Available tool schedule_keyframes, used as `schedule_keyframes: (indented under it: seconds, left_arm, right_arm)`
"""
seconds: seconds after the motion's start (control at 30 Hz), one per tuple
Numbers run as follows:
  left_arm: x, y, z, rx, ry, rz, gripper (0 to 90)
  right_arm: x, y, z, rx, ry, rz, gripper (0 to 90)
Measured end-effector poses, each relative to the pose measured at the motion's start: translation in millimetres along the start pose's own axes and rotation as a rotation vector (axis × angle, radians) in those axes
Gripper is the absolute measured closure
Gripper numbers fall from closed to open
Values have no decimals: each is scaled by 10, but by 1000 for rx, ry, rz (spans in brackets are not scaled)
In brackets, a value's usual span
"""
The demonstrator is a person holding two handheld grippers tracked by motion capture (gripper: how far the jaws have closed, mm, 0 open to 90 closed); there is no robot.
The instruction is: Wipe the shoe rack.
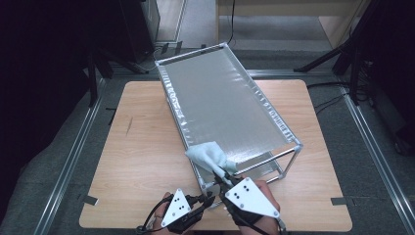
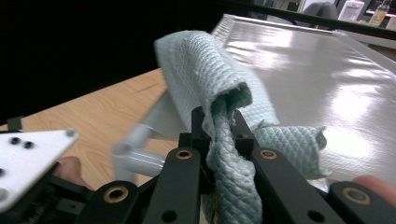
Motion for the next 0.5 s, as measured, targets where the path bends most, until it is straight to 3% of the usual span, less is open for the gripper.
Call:
schedule_keyframes:
  seconds: [0.23, 0.3, 0.43, 0.5]
  left_arm:
    - [1, 5, 4, 6, -7, 4, 811]
    - [2, 10, 4, 5, -13, 7, 812]
    - [1, 12, 2, 2, -16, 10, 812]
    - [1, 10, 2, 1, -15, 9, 812]
  right_arm:
    - [127, 367, -910, 174, -185, -38, 861]
    - [156, 474, -1113, 248, -205, -47, 861]
    - [231, 625, -1353, 358, -210, -40, 864]
    - [261, 645, -1340, 358, -226, -34, 868]
Point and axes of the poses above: each handheld gripper's, and its own axes: y roughly backward along the jaws, x roughly out of its underside, z roughly to its left, the point moved 5 cm from there along -y, roughly forward along the jaws, and after that the axes turned 1 degree about -x, right-handed, at the moved point
